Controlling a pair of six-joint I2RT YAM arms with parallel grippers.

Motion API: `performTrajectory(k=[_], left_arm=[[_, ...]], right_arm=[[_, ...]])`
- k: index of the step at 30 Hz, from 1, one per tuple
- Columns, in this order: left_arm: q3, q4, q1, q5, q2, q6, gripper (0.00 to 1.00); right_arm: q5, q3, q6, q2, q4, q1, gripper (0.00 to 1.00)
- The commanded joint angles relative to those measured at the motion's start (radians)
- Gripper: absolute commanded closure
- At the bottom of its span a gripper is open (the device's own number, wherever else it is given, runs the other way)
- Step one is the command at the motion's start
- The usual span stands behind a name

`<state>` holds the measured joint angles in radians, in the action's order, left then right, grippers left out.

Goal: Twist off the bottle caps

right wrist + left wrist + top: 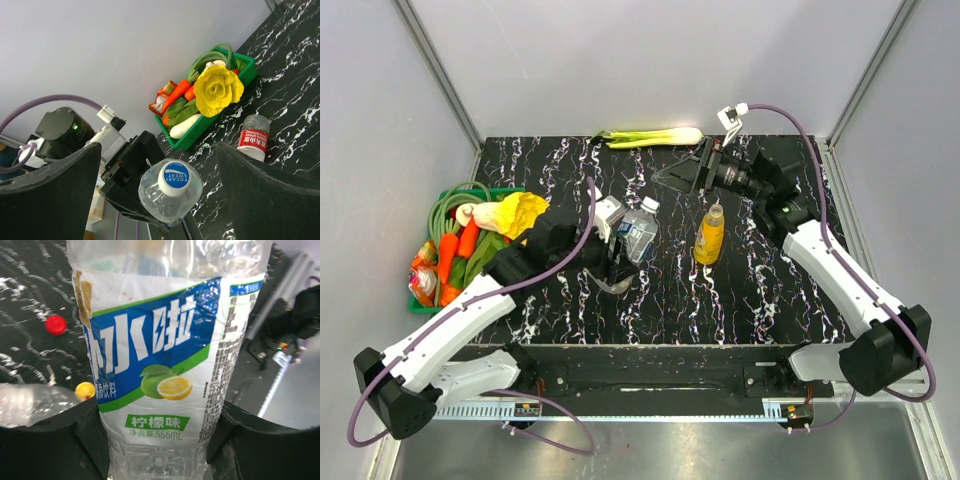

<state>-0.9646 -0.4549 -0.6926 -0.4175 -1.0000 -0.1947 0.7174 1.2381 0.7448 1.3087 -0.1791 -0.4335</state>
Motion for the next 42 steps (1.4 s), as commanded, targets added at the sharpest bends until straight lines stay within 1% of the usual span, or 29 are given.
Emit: performTrajectory(k=[1,3,6,7,11,14,18,20,22,23,25,31,35,38,42], left_arm=[[-0.066,-0.077,-0.056,0.353,0.000,0.026,1.00],[-0.071,-0.093,-0.093,0.487,-0.003,0.009,1.00],[-0.083,-0.116,-0.137,0.620,-0.008,-0.003,1.00],[-0.088,-0.122,-0.146,0.644,-0.009,-0.005,1.00],[-0.106,-0.142,-0.176,0.692,-0.035,-0.005,1.00],[-0.124,-0.163,-0.194,0.720,-0.067,-0.008,1.00],[-0.131,-0.168,-0.211,0.726,-0.089,-0.014,1.00],[-0.132,-0.168,-0.214,0.732,-0.094,-0.017,1.00],[-0.131,-0.168,-0.219,0.740,-0.098,-0.015,1.00],[-0.134,-0.169,-0.220,0.744,-0.098,-0.015,1.00],[-0.132,-0.169,-0.222,0.743,-0.098,-0.014,1.00],[-0.131,-0.174,-0.232,0.749,-0.111,-0.015,1.00],[-0.120,-0.176,-0.232,0.746,-0.115,-0.017,1.00],[-0.108,-0.171,-0.232,0.734,-0.124,-0.022,1.00],[-0.083,-0.136,-0.231,0.671,-0.129,-0.025,1.00]], right_arm=[[0.007,0.046,0.042,0.029,0.041,-0.001,0.00],[0.020,0.050,0.053,0.053,0.061,-0.002,0.00],[0.033,0.057,0.057,0.086,0.089,-0.014,0.00],[0.037,0.058,0.056,0.095,0.096,-0.020,0.00],[0.045,0.066,0.057,0.130,0.105,-0.057,0.02],[0.062,0.078,0.068,0.162,0.112,-0.079,0.08],[0.073,0.083,0.080,0.187,0.109,-0.088,0.20],[0.073,0.083,0.080,0.185,0.109,-0.088,0.22],[0.074,0.081,0.080,0.184,0.109,-0.088,0.30],[0.076,0.083,0.079,0.184,0.109,-0.088,0.38],[0.082,0.084,0.080,0.185,0.109,-0.088,0.45],[0.094,0.084,0.074,0.198,0.112,-0.088,0.81],[0.099,0.081,0.062,0.199,0.112,-0.088,0.99],[0.100,0.077,0.047,0.193,0.113,-0.090,1.00],[0.111,0.072,0.022,0.184,0.109,-0.088,1.00]])
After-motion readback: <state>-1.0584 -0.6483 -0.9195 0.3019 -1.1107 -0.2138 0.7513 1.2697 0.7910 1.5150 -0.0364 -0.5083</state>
